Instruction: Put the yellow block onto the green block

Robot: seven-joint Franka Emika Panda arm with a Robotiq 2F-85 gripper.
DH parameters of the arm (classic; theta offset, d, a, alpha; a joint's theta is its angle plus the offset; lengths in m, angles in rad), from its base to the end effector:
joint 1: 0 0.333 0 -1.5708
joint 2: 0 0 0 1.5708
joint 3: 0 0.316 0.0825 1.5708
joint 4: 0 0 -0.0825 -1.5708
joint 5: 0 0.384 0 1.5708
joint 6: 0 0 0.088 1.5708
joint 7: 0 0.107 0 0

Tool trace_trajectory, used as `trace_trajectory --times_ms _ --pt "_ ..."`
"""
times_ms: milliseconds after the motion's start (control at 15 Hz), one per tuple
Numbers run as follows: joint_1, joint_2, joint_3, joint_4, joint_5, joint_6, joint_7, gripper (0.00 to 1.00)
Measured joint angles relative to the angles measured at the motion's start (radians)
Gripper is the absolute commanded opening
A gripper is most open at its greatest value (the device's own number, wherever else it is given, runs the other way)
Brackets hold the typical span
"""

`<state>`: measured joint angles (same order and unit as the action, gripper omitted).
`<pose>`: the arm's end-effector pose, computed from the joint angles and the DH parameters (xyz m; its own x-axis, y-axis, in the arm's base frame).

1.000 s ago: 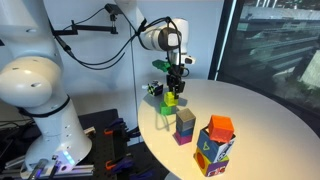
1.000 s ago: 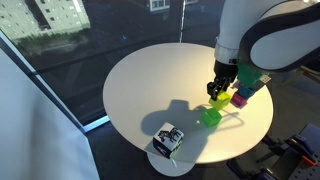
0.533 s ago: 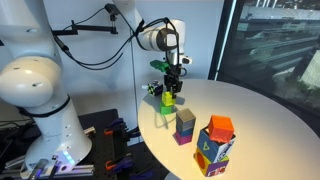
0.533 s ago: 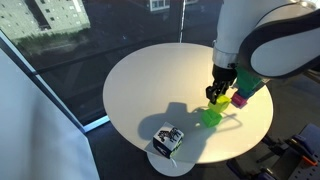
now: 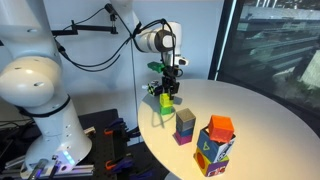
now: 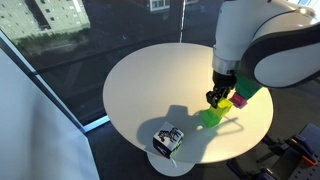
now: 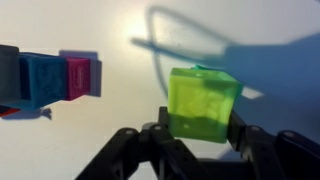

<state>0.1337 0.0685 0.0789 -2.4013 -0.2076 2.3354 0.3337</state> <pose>0.4705 0.0984 0.2759 0.9952 0.0252 -0.0941 0.0404 -0.9858 0.1628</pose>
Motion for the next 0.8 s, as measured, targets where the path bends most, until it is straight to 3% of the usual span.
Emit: trace_trajectory --times_ms 733,800 --pt "0.012 0.016 0.01 -0.005 0.0 0.005 0.038 0.31" --pt "0.012 0.019 0.01 -0.005 0.0 0.008 0.038 0.44"
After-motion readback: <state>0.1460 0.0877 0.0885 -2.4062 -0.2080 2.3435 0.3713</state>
